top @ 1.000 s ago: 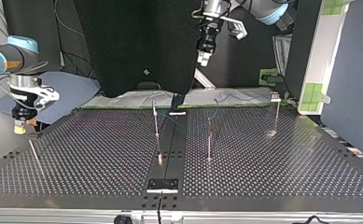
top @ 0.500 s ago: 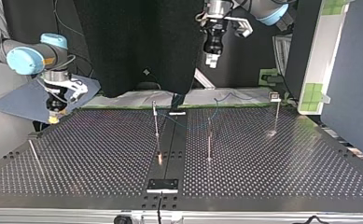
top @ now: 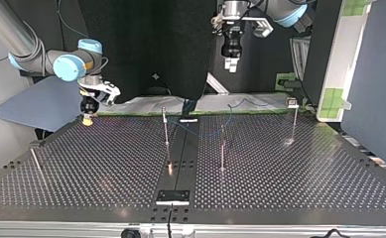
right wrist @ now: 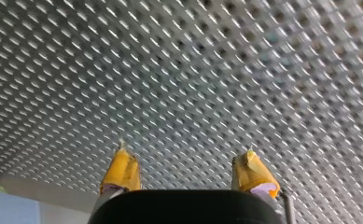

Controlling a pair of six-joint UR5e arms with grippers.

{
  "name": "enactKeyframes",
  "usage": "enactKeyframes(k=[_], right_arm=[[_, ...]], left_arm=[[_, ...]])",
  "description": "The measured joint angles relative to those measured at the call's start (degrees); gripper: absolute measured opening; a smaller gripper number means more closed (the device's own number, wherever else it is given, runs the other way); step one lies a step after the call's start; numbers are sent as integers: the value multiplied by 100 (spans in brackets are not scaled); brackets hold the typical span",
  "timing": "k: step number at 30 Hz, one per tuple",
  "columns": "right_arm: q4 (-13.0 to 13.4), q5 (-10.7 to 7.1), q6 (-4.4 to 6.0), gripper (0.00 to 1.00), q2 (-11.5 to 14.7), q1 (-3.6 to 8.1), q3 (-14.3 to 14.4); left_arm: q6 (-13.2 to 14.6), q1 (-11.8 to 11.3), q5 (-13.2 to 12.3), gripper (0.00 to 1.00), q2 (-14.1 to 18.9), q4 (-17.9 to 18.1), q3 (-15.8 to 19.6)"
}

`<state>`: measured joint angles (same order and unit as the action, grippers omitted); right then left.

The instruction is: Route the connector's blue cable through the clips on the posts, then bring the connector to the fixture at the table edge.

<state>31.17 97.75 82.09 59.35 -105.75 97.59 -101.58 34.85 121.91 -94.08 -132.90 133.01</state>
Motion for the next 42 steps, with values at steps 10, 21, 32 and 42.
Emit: enactKeyframes(k=[10,21,32,42], right_arm=[[123,480,-1,98,-152,-481,-30],[159,874,-32,98,-155,-980,-41],[137,1118,21,98,-155,-1512,-43],[136,1271,88,98,-155,-1774,-42]], left_arm=[[-57,-16,454,100,0,-411,-23],[-54,-61,914,100,-1,-589,-24],[-53,-64,978,100,-2,-666,-23],[-54,-64,945,100,-7,-677,-23]])
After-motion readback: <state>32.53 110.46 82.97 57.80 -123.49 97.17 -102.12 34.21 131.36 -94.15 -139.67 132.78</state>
